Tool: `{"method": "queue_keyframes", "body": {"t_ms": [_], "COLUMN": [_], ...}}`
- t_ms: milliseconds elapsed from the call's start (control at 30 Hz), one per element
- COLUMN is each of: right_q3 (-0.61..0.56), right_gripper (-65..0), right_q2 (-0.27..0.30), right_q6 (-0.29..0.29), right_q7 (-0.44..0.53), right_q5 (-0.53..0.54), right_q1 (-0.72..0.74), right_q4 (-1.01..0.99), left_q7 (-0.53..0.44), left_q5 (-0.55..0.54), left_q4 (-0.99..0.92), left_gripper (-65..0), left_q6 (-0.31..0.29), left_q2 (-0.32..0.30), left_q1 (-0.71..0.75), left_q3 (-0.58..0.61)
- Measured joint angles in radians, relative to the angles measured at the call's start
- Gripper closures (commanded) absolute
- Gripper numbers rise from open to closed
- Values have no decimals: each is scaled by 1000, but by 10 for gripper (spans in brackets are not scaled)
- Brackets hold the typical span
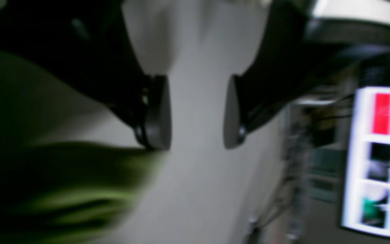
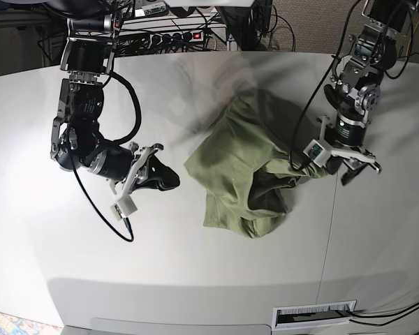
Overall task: Fold the T-shirt properly
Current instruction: 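Grasp the shirt's loose flap with the left gripper and lay it over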
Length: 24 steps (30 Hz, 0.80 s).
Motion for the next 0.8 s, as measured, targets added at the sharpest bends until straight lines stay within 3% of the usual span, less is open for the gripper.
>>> {"method": "queue_keyframes", "body": {"t_ms": [133, 233, 367, 433, 600, 633, 733, 800], "right_q3": [0, 0, -2, -20, -144, -171, -228, -241], "right_gripper": [-44, -44, -44, -42, -3, -3, 0, 0], "right_q2": [0, 0, -38, -64, -114, -118, -122, -122], "right_q6": [0, 0, -2, -1, 1, 1, 5, 4], "right_q7": [73, 136, 185, 209, 260, 269, 302, 321], "right_q5": [-56, -126, -209, -263, -457, -495, -591, -640], "right_q1": [4, 7, 19, 35, 99, 112, 145, 167], "right_q4": [0, 0, -2, -2, -2, -2, -2, -11], "left_q7": [97, 198, 225, 230, 198, 198, 199, 193], "left_q5": [41, 35, -176, -296, -463, -499, -571, -642], "left_q4": [73, 138, 276, 359, 458, 457, 457, 457], "left_gripper": [-277, -275, -251, -192, -32, 0, 0, 0], "left_q6": [64, 74, 93, 94, 92, 87, 49, -12], "left_q2": [-29, -42, -41, -32, 22, 34, 65, 91], "left_q1": [1, 1, 52, 86, 151, 162, 187, 203], "left_q3": [0, 0, 0, 0, 0, 0, -2, -4]}}
